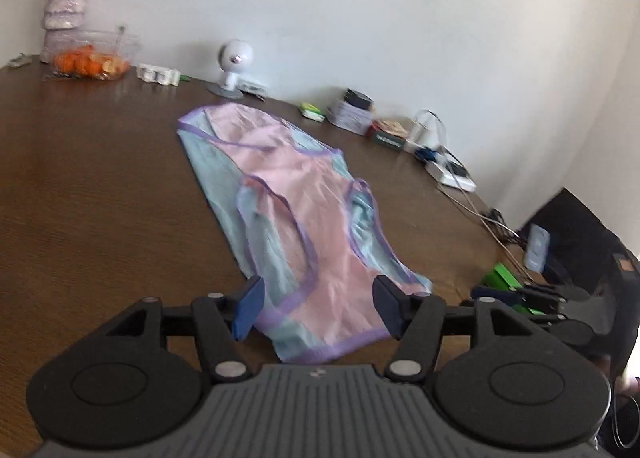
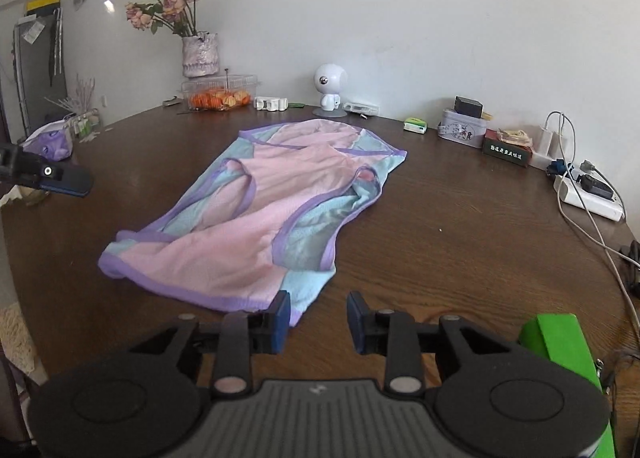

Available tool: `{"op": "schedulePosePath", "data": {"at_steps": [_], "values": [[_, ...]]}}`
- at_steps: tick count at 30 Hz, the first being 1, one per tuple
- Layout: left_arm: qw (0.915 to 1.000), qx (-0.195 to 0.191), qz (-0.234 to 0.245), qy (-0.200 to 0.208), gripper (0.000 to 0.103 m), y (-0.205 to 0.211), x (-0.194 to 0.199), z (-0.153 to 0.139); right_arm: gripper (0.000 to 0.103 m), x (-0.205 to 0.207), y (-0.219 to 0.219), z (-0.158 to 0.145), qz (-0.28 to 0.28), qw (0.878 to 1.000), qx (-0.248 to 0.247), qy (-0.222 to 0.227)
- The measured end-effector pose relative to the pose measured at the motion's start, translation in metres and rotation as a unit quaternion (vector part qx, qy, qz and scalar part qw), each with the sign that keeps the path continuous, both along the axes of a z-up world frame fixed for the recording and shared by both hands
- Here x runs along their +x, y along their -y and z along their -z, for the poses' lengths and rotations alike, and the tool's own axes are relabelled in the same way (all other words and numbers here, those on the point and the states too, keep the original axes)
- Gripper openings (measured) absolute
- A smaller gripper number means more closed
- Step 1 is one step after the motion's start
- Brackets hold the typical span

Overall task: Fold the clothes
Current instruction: 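Lower the garment flat onto the table and release with both grippers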

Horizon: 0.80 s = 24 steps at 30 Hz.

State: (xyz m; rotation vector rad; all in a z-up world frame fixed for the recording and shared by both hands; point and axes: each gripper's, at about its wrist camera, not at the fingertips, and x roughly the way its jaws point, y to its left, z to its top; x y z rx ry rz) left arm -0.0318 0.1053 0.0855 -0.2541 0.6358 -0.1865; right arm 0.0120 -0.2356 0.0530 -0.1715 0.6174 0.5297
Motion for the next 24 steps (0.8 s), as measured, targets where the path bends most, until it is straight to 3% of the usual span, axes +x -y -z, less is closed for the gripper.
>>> {"op": "schedulePosePath", "data": {"at_steps": [2,7,11,15,17,18,19,20,21,24], "values": [[0.9984,0.051,-0.023,-0.014,0.061,0.008,0.029,0.010,0.029,0.023,-0.017,0.005,0.007,1.000,0.005,-0.005],[0.9973,0.063,-0.025,-0.030,0.060,0.023,0.085,0.031,0.026,0.067,-0.043,0.019,0.014,0.999,0.006,-0.051],[0.9931,0.102,-0.036,-0.043,0.060,0.026,0.134,0.048,0.027,0.099,-0.055,0.013,0.025,0.998,-0.015,-0.047],[0.9943,0.086,-0.050,-0.039,0.058,0.018,0.156,0.055,0.028,0.133,-0.065,0.017,0.033,0.997,-0.016,-0.062],[0.9944,0.079,-0.057,-0.040,0.030,0.014,0.158,0.055,0.028,0.143,-0.072,0.021,0.025,0.997,-0.015,-0.067],[0.9940,0.077,-0.067,-0.038,0.003,0.010,0.155,0.054,0.027,0.148,-0.077,0.025,0.029,0.997,-0.027,-0.067],[0.9936,0.074,-0.078,-0.036,0.002,0.005,0.152,0.053,0.026,0.151,-0.082,0.028,0.037,0.996,-0.039,-0.066],[0.9929,0.072,-0.088,-0.033,0.002,0.001,0.148,0.052,0.017,0.152,-0.085,0.030,0.042,0.996,-0.046,-0.059],[0.9922,0.070,-0.098,-0.031,0.002,-0.003,0.145,0.051,0.001,0.152,-0.087,0.031,0.037,0.996,-0.051,-0.057],[0.9893,0.064,-0.129,-0.024,0.001,-0.015,0.136,0.048,0.001,0.152,-0.083,0.030,0.050,0.995,-0.063,-0.056]]}}
